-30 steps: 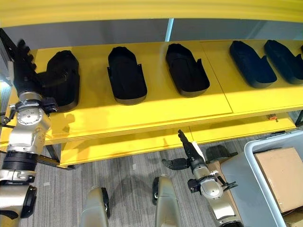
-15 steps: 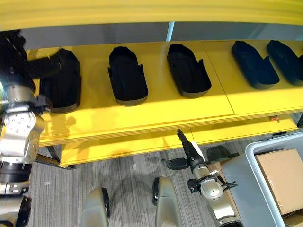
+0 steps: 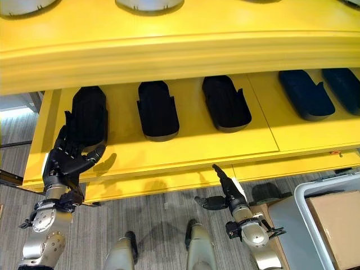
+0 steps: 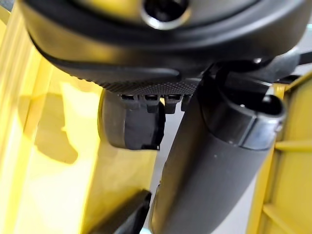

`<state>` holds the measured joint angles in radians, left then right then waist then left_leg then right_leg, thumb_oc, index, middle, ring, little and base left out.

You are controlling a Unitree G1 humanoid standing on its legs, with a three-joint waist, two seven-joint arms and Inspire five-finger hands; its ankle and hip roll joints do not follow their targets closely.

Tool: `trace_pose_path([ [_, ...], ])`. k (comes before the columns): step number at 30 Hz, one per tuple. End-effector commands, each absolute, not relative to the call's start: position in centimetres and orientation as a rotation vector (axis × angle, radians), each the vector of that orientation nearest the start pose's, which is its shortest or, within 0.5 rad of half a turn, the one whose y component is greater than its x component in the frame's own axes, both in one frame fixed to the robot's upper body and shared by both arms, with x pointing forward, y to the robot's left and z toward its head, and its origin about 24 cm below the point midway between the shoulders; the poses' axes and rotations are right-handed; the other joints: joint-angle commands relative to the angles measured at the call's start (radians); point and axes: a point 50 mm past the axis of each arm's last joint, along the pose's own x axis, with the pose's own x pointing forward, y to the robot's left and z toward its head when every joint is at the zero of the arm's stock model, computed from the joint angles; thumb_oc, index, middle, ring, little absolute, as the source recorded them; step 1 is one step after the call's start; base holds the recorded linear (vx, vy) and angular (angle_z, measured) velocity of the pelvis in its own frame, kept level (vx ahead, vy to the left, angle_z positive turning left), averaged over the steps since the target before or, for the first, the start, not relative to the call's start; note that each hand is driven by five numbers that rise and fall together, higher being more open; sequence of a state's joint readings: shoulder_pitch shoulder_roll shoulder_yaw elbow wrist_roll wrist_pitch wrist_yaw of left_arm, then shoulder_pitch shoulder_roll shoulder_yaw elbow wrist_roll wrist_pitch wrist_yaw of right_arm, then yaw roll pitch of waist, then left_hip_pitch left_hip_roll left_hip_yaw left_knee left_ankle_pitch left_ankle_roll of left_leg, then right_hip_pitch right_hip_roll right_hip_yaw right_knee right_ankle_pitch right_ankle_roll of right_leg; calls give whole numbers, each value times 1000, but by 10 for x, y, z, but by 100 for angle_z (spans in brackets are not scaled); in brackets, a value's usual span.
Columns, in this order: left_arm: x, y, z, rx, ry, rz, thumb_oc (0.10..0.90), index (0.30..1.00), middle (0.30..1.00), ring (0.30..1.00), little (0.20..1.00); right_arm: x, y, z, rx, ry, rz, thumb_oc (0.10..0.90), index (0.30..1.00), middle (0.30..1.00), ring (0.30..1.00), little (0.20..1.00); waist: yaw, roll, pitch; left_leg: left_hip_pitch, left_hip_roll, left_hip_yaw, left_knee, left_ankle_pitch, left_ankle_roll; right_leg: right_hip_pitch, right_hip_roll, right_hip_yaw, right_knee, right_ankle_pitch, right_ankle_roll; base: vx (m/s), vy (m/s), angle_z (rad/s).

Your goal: Move parts from the plastic box to the shelf.

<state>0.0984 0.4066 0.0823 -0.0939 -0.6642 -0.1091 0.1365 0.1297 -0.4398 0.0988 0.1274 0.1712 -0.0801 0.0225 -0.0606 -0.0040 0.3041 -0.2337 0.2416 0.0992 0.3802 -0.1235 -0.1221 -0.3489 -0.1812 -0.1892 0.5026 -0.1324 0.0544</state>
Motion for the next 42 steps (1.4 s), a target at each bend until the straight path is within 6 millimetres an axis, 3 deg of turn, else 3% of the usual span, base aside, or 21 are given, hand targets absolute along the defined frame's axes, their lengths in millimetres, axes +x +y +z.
trace_pose_path([
  [1,227,245,102,-279,-305,101,900,1000,1000,1000,1000,233,-229,73,-248,-171,77,900,1000,1000,1000,1000,14,16,-144,34,18,-82,-181,165,40,131,12,33,-108,12,63,53,-105,-16],
  [4,214,246,86,-292,-248,105,900,1000,1000,1000,1000,223,-233,66,-233,-133,84,900,1000,1000,1000,1000,16,22,-160,84,42,-74,-260,208,31,168,39,25,-147,10,54,45,-183,-16],
  [5,197,245,62,-316,-155,113,900,1000,1000,1000,1000,212,-239,64,-251,-116,85,900,1000,1000,1000,1000,23,32,-179,101,70,-77,-303,267,19,203,79,13,-203,2,34,17,-157,1],
  [6,197,245,61,-317,-154,113,900,1000,1000,1000,1000,212,-239,64,-252,-115,85,900,1000,1000,1000,1000,23,34,-180,103,72,-77,-306,269,18,205,81,12,-207,4,34,23,-207,7],
  [9,181,241,24,-414,-16,155,900,1000,1000,1000,1000,197,-248,56,-220,-72,51,900,1000,1000,1000,1000,25,44,-192,106,90,-67,-338,388,-3,282,111,-29,-315,21,6,-18,-140,14],
  [11,176,239,16,-445,18,167,900,1000,1000,1000,1000,194,-251,55,-216,-65,38,900,1000,1000,1000,1000,21,39,-188,102,85,-37,-319,381,2,299,108,-41,-337,29,2,-50,-84,47],
  [12,171,241,9,-444,45,182,900,1000,1000,1000,1000,192,-252,51,-217,-48,34,900,1000,1000,1000,1000,18,29,-184,103,71,6,-278,349,8,320,100,-51,-368,42,0,-32,-37,41],
  [15,161,240,-3,-432,99,198,900,1000,1000,1000,1000,190,-248,41,-199,-4,53,900,1000,1000,1000,1000,44,17,-184,114,-49,-74,-232,247,33,347,85,-39,-429,79,12,-7,3,26],
  [17,157,239,-8,-433,118,200,900,1000,1000,1000,1000,188,-246,38,-203,10,61,900,1000,1000,1000,1000,40,10,-200,135,-74,-61,-255,197,49,361,79,-56,-451,90,19,55,26,-15],
  [19,154,235,-14,-429,153,185,900,1000,1000,1000,1000,183,-246,29,-189,50,53,900,1000,1000,1000,1000,33,13,-218,160,-68,-30,-301,205,49,369,76,-66,-462,99,25,53,72,21],
  [24,158,226,-20,-427,184,148,900,1000,1000,1000,1000,184,-236,11,-107,117,50,900,1000,1000,1000,1000,32,8,-264,214,-88,-24,-403,214,53,375,46,-66,-486,133,59,30,97,14],
  [37,171,227,-26,-308,218,153,900,1000,1000,1000,1000,198,-215,-11,-53,202,76,900,1000,1000,1000,1000,39,-26,-296,270,-172,-8,-460,158,109,354,-40,-20,-452,167,117,-3,119,-1],
  [42,170,229,-29,-290,235,161,900,1000,1000,1000,1000,198,-211,-14,-30,217,85,900,1000,1000,1000,1000,39,-34,-303,271,-177,0,-462,156,112,356,-45,-14,-463,174,121,9,35,-11],
])
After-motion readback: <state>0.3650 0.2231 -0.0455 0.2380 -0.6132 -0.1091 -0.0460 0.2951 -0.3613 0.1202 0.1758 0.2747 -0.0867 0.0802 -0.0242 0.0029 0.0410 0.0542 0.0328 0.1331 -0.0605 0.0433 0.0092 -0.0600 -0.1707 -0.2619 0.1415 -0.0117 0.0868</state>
